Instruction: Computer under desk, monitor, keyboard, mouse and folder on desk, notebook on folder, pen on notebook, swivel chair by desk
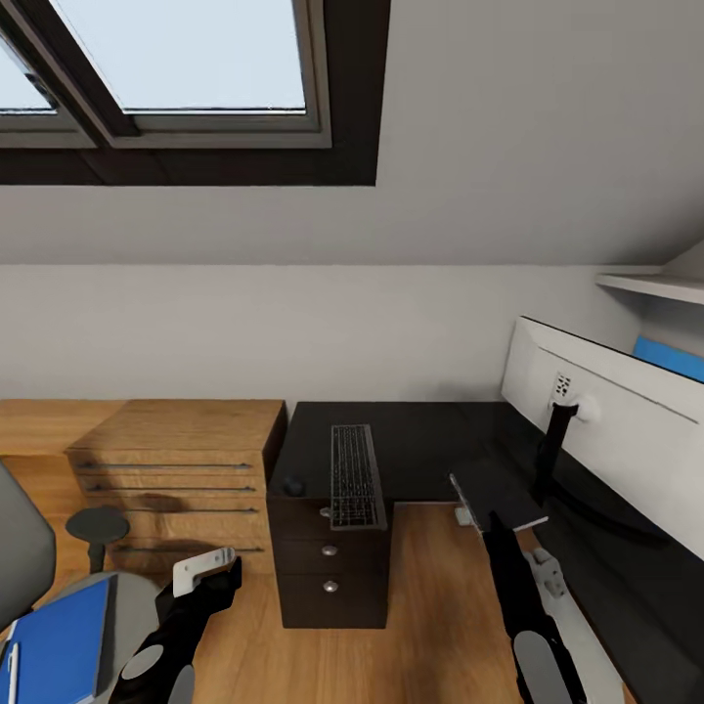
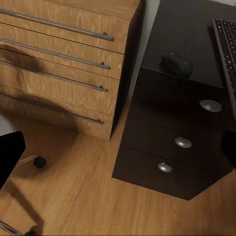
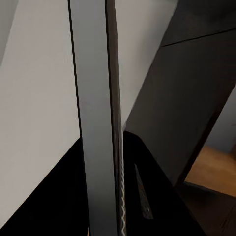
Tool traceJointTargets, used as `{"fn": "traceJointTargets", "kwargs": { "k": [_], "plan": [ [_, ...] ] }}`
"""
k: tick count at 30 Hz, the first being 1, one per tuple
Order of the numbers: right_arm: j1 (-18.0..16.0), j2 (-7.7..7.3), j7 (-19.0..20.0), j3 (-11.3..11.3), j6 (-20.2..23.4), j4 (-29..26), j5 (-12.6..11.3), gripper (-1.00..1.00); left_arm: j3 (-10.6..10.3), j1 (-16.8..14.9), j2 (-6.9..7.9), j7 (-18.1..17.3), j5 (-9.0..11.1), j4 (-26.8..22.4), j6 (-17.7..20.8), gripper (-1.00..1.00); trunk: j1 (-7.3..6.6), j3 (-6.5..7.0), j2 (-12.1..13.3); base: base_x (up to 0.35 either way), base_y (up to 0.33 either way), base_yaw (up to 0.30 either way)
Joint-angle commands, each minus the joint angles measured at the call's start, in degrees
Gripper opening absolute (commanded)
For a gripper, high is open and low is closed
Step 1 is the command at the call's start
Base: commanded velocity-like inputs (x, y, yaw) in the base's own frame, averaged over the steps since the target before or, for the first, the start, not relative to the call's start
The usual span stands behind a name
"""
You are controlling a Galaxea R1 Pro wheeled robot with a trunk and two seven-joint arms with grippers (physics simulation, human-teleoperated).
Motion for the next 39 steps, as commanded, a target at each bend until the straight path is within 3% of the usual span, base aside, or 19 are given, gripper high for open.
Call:
{"fn": "traceJointTargets", "kwargs": {
  "k": [1,4,5,9,10,16,25,39],
  "plan": [
    [0.0,-0.08,0.1,-0.2,0.0,0.0,-2.3,-1.00,0.0,0.0,0.00,0.3,0.6,-0.1,0.2,1.00,-0.19,0.11,0.4,0.267,0.000,0.000],
    [0.0,-0.55,0.1,-0.4,0.2,0.0,-5.2,-1.00,0.0,0.0,0.02,0.3,0.6,-0.1,0.2,1.00,-0.85,0.65,1.6,0.267,0.000,0.000],
    [0.0,-1.46,0.1,-0.5,0.7,0.2,-8.9,-1.00,0.0,0.0,0.02,0.3,0.7,-0.1,0.2,1.00,-0.85,0.65,1.6,0.268,0.000,0.000],
    [0.0,-2.89,0.0,-0.5,3.0,2.0,-15.6,-1.00,0.0,0.0,0.03,0.3,0.7,-0.1,0.2,1.00,-0.85,0.65,1.6,0.275,0.000,0.000],
    [0.0,-3.23,0.1,-0.5,4.6,2.7,-18.2,-1.00,0.0,0.0,0.03,0.3,0.7,-0.1,0.2,1.00,-0.85,0.65,1.6,0.289,0.006,0.000],
    [0.0,-3.78,0.3,-0.5,12.0,4.7,-26.6,-1.00,0.0,0.0,0.03,0.3,0.7,-0.2,0.3,1.00,-0.85,0.65,1.6,0.296,0.076,0.000],
    [-0.1,-3.71,0.6,-0.4,12.1,6.9,-27.2,-1.00,0.0,0.0,-0.02,0.3,0.7,-0.3,0.5,1.00,-0.85,0.65,1.6,0.142,0.097,0.000],
    [-0.3,-3.87,1.5,-0.3,5.1,8.4,-25.5,-1.00,-0.3,0.0,-0.26,0.5,0.7,-2.1,0.8,1.00,-0.63,0.47,1.2,0.094,0.003,0.000]
  ]
}}
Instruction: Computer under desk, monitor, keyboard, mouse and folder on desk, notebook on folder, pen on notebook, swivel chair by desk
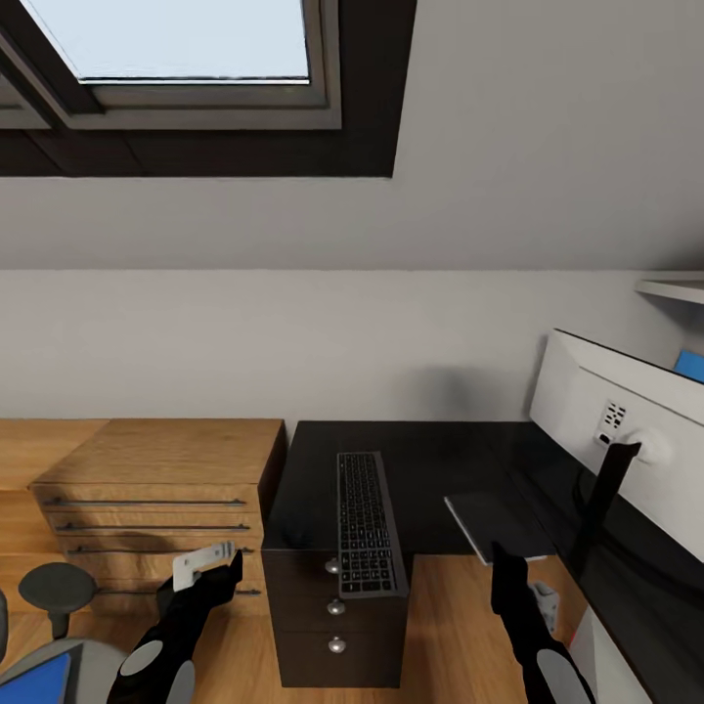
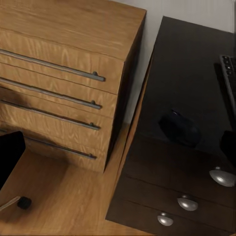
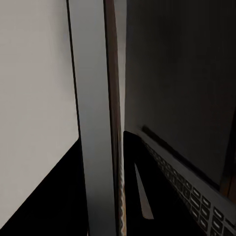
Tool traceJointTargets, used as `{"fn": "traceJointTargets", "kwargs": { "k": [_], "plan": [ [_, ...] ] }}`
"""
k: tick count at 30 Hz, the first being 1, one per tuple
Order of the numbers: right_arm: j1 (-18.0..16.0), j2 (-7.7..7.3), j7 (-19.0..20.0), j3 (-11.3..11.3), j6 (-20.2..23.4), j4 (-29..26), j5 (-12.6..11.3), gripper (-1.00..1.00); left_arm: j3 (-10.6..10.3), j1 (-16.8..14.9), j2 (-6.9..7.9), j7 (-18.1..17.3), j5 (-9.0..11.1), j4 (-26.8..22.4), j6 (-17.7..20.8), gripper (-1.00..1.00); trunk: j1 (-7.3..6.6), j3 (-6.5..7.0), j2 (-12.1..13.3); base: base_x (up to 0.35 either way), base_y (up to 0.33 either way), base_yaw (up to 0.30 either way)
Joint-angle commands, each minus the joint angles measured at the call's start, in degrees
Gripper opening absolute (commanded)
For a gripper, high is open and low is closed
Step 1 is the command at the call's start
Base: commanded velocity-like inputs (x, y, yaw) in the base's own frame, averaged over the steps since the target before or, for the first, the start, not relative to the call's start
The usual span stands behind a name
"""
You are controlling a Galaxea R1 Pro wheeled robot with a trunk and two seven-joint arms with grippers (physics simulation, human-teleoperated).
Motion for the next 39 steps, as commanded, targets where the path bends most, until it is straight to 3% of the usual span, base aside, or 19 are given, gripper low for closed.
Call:
{"fn": "traceJointTargets", "kwargs": {
  "k": [1,4,16,23,32,39],
  "plan": [
    [0.0,0.03,0.3,0.0,-0.3,0.0,-0.6,-1.00,-0.1,0.0,-0.04,0.3,0.6,-0.3,0.2,1.00,0.23,-0.26,-0.5,0.006,0.000,0.000],
    [0.0,-0.38,0.2,0.1,-0.1,-1.0,0.6,-1.00,0.5,0.0,-0.87,0.6,0.7,-0.8,0.3,1.00,0.23,-0.25,-0.5,0.006,0.000,0.000],
    [-0.2,-0.56,0.2,0.6,-0.2,1.2,4.3,-1.00,0.5,0.0,-0.96,0.6,0.7,-0.7,0.3,1.00,0.23,-0.25,-0.5,0.191,0.045,0.000],
    [-0.2,-0.59,0.3,0.6,-0.2,1.3,4.6,-1.00,0.5,0.0,-0.96,0.6,0.7,-0.7,0.3,1.00,0.23,-0.25,-0.5,0.273,0.081,0.000],
    [-0.2,-0.60,0.3,0.6,-0.1,1.3,4.5,-1.00,0.6,0.0,-0.96,0.6,0.8,-1.4,0.3,1.00,0.23,-0.25,-0.5,0.060,0.017,0.000],
    [-0.2,-0.68,0.3,0.6,0.0,1.3,4.5,-1.00,0.7,0.0,-1.04,0.7,0.8,-1.6,0.3,1.00,1.76,-1.51,-3.3,0.003,0.001,0.000]
  ]
}}
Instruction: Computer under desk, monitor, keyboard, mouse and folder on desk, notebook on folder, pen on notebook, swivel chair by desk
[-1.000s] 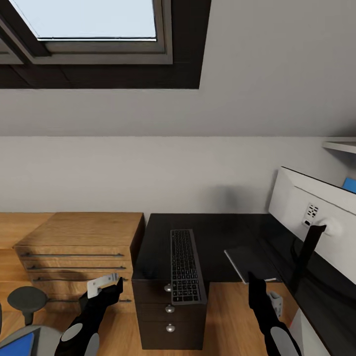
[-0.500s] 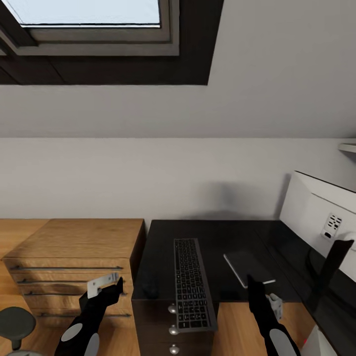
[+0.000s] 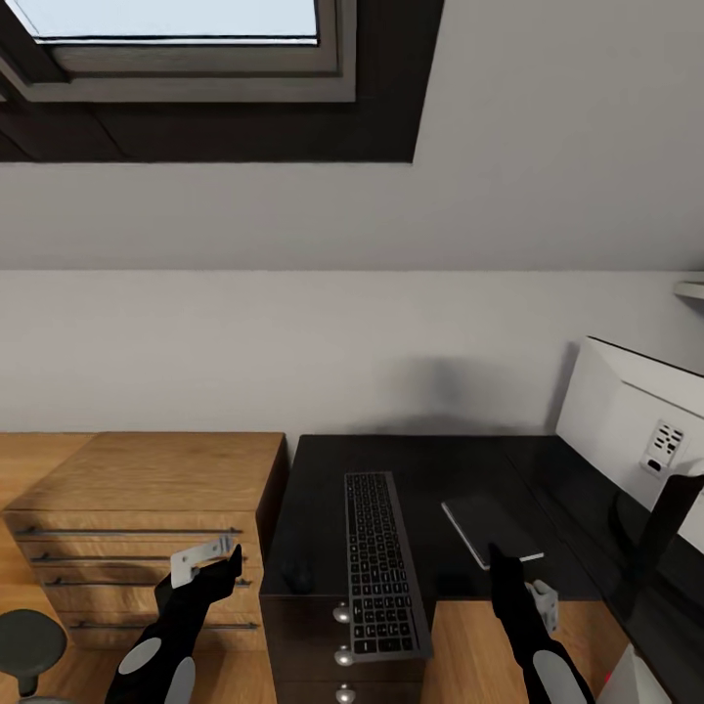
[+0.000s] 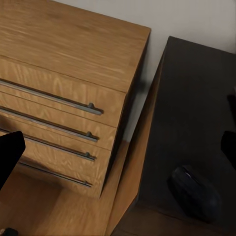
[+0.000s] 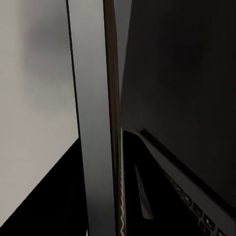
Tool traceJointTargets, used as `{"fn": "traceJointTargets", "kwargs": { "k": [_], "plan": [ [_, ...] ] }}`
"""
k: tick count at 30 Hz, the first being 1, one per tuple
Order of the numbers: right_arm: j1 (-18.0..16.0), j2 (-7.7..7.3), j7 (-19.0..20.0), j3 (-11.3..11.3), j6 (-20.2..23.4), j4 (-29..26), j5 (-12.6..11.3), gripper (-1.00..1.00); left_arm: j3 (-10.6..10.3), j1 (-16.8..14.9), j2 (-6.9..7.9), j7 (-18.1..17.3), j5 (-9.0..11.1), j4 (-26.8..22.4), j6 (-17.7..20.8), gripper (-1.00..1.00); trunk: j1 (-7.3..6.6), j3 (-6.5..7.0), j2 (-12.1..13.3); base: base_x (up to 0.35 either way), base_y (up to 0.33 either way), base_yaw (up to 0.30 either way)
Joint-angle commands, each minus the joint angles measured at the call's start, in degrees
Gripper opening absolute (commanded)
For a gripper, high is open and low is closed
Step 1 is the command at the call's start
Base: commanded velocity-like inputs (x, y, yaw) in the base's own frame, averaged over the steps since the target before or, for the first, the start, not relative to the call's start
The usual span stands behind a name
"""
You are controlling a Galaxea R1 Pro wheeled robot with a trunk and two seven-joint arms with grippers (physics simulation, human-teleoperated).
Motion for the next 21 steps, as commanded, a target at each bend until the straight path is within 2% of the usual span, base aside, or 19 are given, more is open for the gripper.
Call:
{"fn": "traceJointTargets", "kwargs": {
  "k": [1,21],
  "plan": [
    [0.0,0.03,0.3,0.0,-0.1,0.0,-0.6,-1.00,0.0,0.0,-0.02,0.3,0.6,-0.1,0.2,1.00,0.23,-0.26,-0.5,0.000,0.000,0.000],
    [0.0,0.03,0.2,-0.1,-0.2,0.0,-0.6,-1.00,0.0,0.0,-0.07,0.3,0.6,-0.1,0.2,1.00,4.63,-3.85,-8.5,0.000,0.000,0.000]
  ]
}}
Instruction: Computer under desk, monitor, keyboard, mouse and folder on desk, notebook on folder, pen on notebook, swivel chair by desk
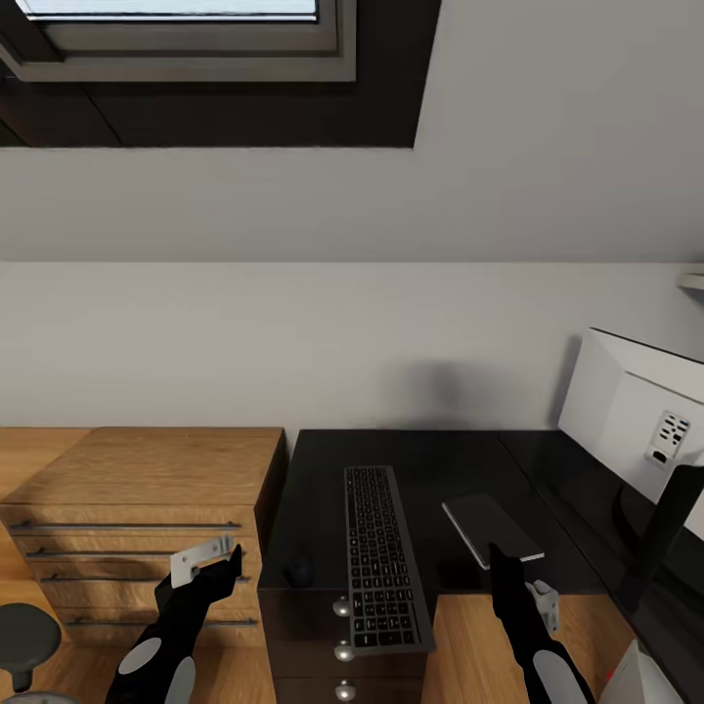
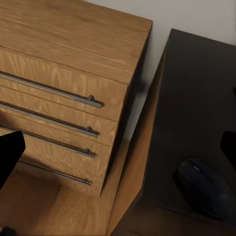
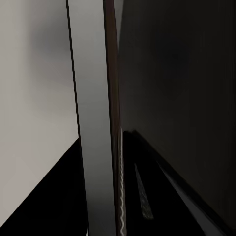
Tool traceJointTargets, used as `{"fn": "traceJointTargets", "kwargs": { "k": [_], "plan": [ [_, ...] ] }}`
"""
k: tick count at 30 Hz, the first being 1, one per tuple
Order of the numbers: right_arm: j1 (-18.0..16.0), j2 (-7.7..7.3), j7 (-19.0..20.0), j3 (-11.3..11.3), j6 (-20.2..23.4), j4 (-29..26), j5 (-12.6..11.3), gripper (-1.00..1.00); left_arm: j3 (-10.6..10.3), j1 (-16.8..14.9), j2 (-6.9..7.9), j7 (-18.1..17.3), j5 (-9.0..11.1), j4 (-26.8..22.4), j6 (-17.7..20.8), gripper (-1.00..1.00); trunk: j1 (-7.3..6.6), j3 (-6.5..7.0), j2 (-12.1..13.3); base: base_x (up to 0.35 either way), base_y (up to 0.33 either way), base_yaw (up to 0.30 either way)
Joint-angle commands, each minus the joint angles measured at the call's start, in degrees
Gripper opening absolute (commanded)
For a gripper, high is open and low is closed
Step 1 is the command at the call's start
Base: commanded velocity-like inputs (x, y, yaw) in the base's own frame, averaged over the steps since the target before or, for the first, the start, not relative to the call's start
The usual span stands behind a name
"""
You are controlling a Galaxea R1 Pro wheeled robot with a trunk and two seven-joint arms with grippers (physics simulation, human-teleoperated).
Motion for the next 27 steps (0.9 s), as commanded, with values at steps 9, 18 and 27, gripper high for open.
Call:
{"fn": "traceJointTargets", "kwargs": {
  "k": [9,18,27],
  "plan": [
    [0.0,0.04,0.3,-0.1,-0.1,0.0,-0.6,-1.00,0.0,0.0,-0.04,0.3,0.6,-0.1,0.2,1.00,1.99,-1.69,-3.7,0.000,0.000,0.000],
    [0.0,0.04,0.4,-0.1,-0.1,0.0,-0.6,-1.00,0.0,0.0,0.00,0.3,0.6,-0.1,0.2,1.00,3.96,-3.30,-7.3,0.000,0.000,0.000],
    [0.0,0.09,0.4,-0.1,-0.1,0.0,-0.7,-1.00,0.0,0.0,0.01,0.3,0.6,-0.1,0.2,1.00,5.94,-4.92,-10.9,0.000,0.000,0.000]
  ]
}}
